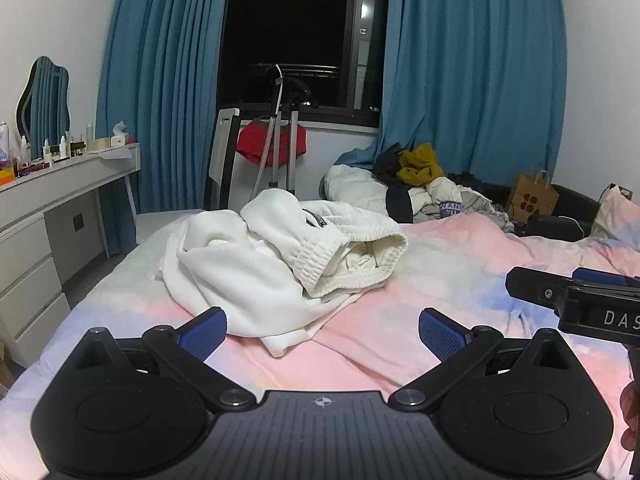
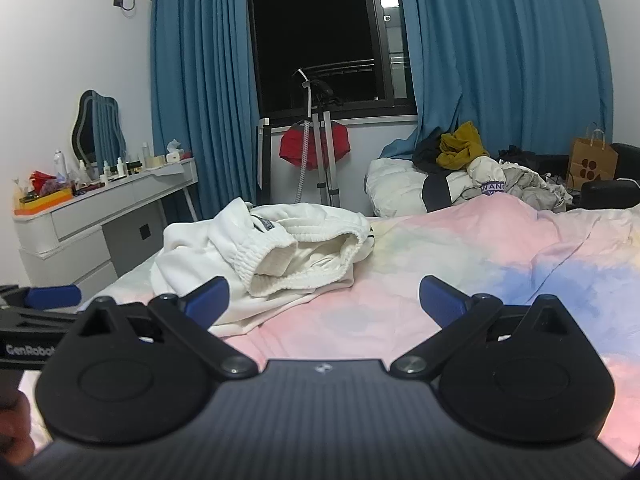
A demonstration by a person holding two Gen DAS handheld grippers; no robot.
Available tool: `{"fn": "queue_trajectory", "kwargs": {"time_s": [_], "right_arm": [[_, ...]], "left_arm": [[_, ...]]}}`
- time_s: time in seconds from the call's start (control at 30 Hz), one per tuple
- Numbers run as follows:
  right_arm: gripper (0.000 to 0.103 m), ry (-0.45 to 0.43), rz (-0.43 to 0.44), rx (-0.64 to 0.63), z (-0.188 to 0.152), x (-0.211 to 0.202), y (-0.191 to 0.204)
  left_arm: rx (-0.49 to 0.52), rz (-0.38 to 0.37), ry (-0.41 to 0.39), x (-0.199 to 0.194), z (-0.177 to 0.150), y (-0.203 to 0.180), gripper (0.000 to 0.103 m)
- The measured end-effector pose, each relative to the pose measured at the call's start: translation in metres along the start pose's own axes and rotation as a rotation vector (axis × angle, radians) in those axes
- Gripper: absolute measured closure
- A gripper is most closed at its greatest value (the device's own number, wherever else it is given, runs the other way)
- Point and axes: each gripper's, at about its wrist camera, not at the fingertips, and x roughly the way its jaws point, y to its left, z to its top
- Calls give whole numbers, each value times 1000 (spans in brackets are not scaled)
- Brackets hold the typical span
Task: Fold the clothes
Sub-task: 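Move both grippers toward the white sweatpants on the bed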
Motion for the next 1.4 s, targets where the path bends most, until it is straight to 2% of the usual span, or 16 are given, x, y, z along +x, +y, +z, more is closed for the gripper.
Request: {"fn": "queue_trajectory", "kwargs": {"time_s": [0.37,1.4], "right_arm": [[0,3,-13,-6,-7,3,1],[0,-11,-61,-8,-6,6,-4]], "left_arm": [[-27,-4,-10,-2,-2,3,0],[4,25,-2,7,-17,-2,0]]}}
